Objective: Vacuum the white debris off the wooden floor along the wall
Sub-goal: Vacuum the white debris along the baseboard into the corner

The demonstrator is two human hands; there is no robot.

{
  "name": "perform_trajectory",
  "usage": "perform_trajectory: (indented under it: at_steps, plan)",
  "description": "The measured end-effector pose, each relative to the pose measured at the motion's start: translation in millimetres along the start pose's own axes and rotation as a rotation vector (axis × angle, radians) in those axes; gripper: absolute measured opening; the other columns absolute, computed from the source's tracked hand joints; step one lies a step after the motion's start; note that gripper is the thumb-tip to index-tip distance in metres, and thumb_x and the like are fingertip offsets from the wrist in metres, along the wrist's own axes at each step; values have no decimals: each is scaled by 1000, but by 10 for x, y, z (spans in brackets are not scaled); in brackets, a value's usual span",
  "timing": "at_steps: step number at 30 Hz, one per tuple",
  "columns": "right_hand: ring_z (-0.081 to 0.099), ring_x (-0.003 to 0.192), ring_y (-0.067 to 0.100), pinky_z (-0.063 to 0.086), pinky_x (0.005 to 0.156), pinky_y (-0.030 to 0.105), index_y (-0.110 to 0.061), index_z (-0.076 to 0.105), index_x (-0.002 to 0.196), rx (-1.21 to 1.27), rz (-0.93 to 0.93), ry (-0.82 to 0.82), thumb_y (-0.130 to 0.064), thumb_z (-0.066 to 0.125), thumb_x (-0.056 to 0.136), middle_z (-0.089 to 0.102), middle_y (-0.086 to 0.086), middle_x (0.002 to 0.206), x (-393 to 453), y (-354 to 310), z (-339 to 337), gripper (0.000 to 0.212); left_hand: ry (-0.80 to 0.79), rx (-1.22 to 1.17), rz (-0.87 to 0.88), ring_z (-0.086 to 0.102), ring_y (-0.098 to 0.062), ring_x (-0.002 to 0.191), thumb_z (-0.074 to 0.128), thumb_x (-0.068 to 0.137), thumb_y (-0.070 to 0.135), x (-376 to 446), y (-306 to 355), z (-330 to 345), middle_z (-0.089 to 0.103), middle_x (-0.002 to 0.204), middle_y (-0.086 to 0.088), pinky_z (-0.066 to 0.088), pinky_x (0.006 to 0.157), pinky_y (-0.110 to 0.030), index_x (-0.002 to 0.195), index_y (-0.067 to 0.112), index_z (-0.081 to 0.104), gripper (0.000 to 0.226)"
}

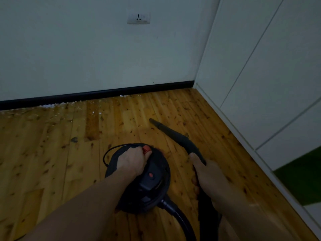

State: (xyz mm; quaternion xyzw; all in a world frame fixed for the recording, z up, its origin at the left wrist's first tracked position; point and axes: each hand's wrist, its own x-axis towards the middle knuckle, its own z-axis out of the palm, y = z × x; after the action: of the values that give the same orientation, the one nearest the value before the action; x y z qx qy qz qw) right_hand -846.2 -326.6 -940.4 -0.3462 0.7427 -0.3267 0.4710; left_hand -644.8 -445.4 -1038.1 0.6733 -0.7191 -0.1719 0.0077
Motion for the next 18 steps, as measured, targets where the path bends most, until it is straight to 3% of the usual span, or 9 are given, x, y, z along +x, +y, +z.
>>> perform_trajectory:
  at_steps: [9, 18]
  plan:
    - [49, 51, 25, 46, 44, 29, -12, 56, 89, 3, 48, -49, -48, 50, 107, 49, 14, 69, -111, -53, 49, 41, 15, 2, -31, 68, -31, 95, 36, 105, 63, 23, -106, -28, 69, 107, -10, 48, 73, -39, 106, 15, 61, 54]
    - [47, 47, 21, 46, 46, 29, -15, 53, 95, 10, 49, -95, -52, 52, 105, 49, 13, 69, -69, -112, 233, 39, 32, -40, -86, 67, -31, 93, 38, 104, 62, -26, -314, -91, 69, 104, -10, 50, 74, -40, 105, 16, 61, 52]
